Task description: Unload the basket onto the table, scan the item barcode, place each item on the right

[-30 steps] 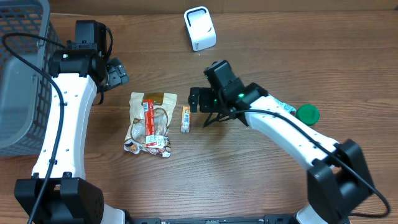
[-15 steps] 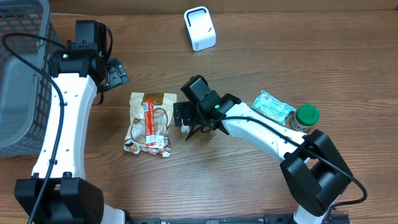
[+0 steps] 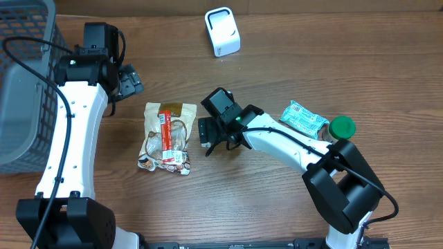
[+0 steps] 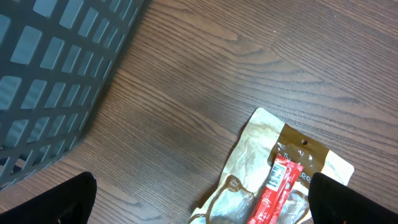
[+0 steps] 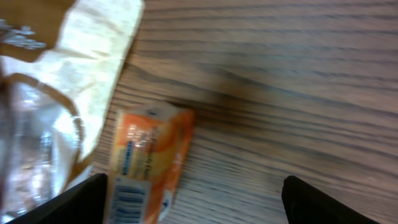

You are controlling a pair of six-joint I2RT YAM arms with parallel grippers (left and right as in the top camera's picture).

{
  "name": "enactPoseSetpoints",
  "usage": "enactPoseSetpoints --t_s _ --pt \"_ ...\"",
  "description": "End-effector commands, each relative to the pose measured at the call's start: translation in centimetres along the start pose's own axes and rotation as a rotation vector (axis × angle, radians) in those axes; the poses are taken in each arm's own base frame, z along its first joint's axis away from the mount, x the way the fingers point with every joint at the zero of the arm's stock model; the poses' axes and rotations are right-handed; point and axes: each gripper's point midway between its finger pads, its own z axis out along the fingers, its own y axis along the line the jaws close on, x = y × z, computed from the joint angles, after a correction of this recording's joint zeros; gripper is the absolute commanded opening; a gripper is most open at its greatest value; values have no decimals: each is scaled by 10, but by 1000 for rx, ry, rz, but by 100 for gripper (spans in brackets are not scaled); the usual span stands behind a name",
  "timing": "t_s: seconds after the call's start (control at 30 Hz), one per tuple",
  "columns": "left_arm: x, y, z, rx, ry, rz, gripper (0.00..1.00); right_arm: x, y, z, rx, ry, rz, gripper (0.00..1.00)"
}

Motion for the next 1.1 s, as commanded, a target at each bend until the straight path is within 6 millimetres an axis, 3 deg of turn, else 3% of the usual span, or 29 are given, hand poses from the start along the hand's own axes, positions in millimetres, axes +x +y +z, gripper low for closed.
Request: enactPoseSetpoints --t_s 0.0,0.1,0.17,0.47,0.7,0.83,1.0,1.07 --pt "-4 -1 -6 13 -17 -10 100 -4 -28 0 132 -39 81 89" --pt "-4 -1 -6 13 -17 -10 100 -3 -53 -5 246 -59 162 90" --pt "-4 -1 -6 13 -17 -10 100 -4 -57 -9 270 -69 166 90" --pt "-4 -1 -6 13 -17 -10 100 -28 -45 -54 210 -172 169 90" --pt "-4 -1 -6 13 -17 -10 100 -28 -43 -53 199 -170 170 90" --pt "-4 -1 -6 13 -17 -10 99 -27 -23 -50 93 -140 174 90" --pt "-4 -1 -6 13 -17 -10 100 -27 -16 -49 55 -130 174 72" --pt "-4 -1 -6 13 -16 -9 100 -26 -13 -49 40 -124 170 55"
